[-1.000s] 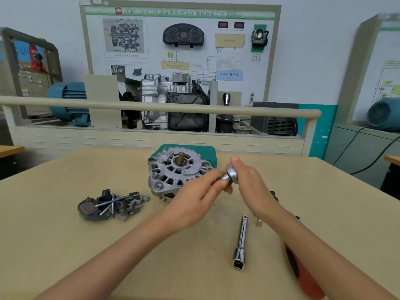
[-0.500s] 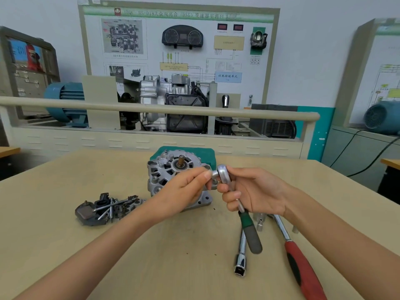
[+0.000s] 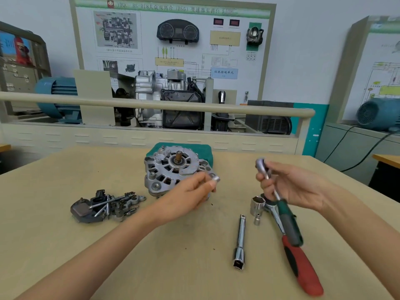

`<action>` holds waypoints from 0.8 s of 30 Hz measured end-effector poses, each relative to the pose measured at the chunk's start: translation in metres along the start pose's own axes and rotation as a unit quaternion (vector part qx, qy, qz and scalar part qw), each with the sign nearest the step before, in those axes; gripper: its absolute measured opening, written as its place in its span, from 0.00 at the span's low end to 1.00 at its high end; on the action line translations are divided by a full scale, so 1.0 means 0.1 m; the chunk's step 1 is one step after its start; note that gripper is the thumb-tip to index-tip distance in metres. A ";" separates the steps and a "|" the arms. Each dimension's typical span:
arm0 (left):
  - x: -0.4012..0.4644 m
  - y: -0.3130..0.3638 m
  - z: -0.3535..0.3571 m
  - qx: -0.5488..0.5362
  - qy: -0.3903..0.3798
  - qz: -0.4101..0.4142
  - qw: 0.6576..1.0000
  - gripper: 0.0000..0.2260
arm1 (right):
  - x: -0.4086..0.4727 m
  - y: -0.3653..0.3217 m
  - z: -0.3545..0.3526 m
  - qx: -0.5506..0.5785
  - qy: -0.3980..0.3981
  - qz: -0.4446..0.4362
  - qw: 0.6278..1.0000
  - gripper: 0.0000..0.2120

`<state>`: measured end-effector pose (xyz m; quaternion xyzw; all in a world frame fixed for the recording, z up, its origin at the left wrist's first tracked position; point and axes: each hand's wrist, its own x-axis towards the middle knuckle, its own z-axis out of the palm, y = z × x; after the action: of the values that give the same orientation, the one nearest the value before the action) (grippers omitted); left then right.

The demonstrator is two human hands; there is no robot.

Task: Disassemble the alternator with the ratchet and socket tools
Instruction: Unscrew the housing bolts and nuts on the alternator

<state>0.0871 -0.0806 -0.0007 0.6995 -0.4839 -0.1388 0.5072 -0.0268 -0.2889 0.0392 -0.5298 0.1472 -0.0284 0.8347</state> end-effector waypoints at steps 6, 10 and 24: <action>0.10 -0.08 0.38 0.005 -0.041 -0.106 0.994 0.08 | -0.13 0.25 -0.04 -0.361 0.059 0.109 0.924 0.07; 0.17 -0.18 0.57 0.098 -0.018 -0.156 0.983 0.08 | -0.16 0.44 0.00 -0.549 0.113 0.089 0.823 0.12; 0.13 -0.10 1.04 0.305 -0.060 -0.186 0.932 0.13 | -0.06 0.79 0.13 -0.839 0.176 -0.001 0.515 0.13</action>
<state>0.0274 -0.1505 -0.0513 0.8884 -0.3934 -0.1184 0.2047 -0.0376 -0.2420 -0.0255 -0.9682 0.2464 0.0147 -0.0409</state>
